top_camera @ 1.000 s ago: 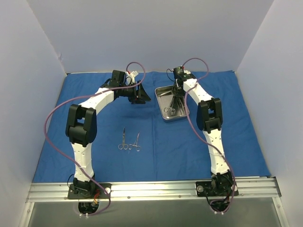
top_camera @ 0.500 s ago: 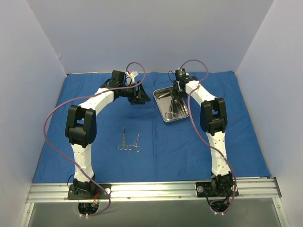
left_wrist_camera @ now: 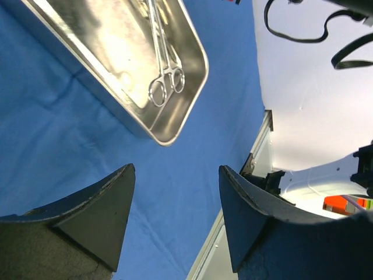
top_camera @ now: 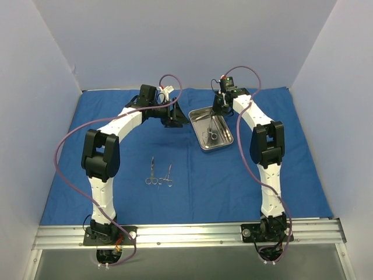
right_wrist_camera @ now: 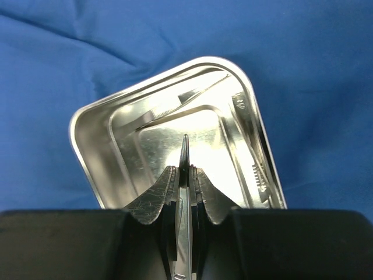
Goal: Open and lay out the surgical kit
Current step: Pick up the medical item from the container, then place the medical item in the surgical kit.
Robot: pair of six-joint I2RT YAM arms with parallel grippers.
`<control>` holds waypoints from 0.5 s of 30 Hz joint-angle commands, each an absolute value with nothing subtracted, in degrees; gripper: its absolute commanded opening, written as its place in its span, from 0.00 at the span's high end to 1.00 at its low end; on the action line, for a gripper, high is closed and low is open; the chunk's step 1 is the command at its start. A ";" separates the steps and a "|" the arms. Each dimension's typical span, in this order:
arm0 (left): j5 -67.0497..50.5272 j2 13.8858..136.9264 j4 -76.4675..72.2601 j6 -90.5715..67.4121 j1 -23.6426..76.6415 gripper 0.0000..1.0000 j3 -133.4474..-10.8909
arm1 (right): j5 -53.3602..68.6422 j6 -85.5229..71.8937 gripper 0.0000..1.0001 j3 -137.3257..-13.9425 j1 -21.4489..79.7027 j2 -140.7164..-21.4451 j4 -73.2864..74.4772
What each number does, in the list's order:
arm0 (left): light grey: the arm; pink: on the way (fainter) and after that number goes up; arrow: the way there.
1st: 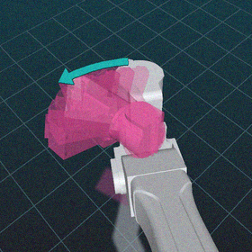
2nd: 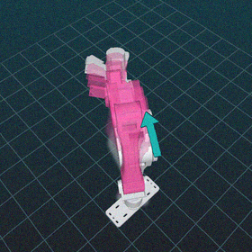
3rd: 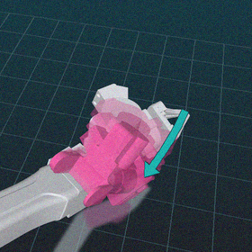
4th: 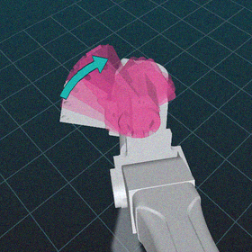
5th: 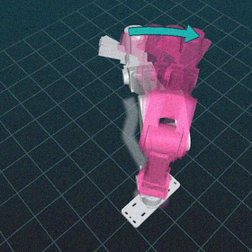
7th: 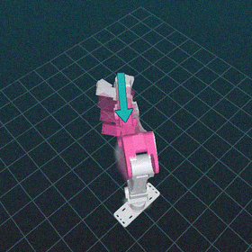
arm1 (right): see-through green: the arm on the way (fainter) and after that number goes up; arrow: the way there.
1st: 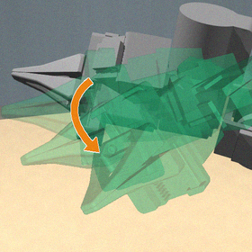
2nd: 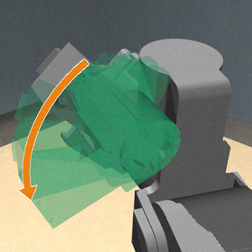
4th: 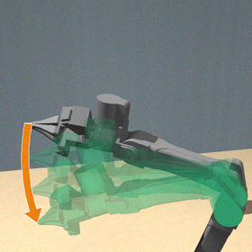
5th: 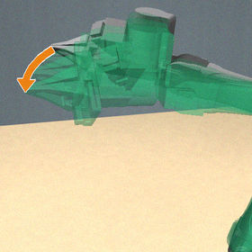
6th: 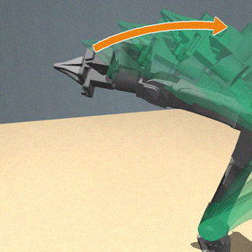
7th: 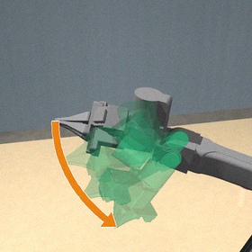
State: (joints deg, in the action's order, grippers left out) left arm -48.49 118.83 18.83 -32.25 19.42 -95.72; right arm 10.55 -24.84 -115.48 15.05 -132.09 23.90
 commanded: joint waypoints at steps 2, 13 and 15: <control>-51.59 118.47 14.07 -33.57 20.74 0.32 -98.35 | 14.50 -26.54 1.00 -118.30 15.12 -125.25 26.98; -51.33 119.71 9.32 -37.18 24.87 0.32 -95.98 | 17.66 -29.18 1.00 -116.54 17.31 -120.15 27.95; -50.80 120.14 9.23 -37.35 25.49 0.33 -95.71 | 18.02 -29.53 1.00 -116.54 17.49 -119.62 27.95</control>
